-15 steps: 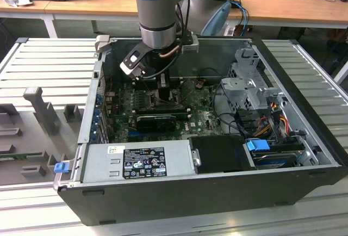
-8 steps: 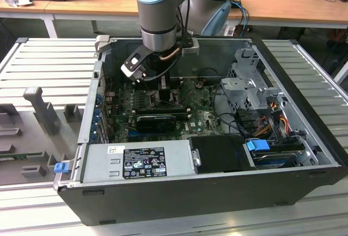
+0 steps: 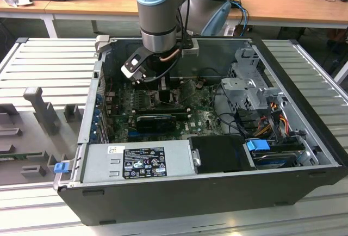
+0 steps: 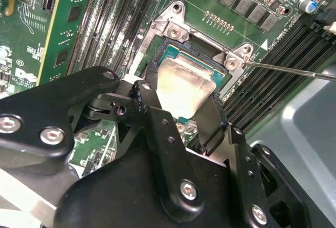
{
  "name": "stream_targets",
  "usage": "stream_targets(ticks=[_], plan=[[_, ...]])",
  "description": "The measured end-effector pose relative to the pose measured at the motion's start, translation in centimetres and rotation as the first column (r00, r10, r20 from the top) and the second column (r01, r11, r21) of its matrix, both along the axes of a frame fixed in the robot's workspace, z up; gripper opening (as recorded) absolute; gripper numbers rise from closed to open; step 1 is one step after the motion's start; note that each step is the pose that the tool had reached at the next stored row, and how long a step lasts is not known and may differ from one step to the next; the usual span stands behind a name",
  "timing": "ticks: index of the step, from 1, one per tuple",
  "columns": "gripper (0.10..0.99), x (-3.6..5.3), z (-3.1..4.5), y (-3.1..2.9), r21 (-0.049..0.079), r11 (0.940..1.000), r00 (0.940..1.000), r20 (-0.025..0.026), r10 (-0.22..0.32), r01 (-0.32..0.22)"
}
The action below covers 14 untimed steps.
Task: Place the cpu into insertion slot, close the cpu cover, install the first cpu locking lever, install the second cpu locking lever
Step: 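Place the cpu into insertion slot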
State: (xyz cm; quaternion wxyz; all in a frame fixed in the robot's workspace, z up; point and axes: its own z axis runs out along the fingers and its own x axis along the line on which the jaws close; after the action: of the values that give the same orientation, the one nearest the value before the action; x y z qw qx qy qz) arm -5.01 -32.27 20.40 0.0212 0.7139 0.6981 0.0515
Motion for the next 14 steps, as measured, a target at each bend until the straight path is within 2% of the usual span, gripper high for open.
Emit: stream_targets(ticks=[14], plan=[[0.529, 0.04, -0.29, 0.00, 0.000, 1.0000, 1.0000, 0.0000, 0.000, 0.000]])
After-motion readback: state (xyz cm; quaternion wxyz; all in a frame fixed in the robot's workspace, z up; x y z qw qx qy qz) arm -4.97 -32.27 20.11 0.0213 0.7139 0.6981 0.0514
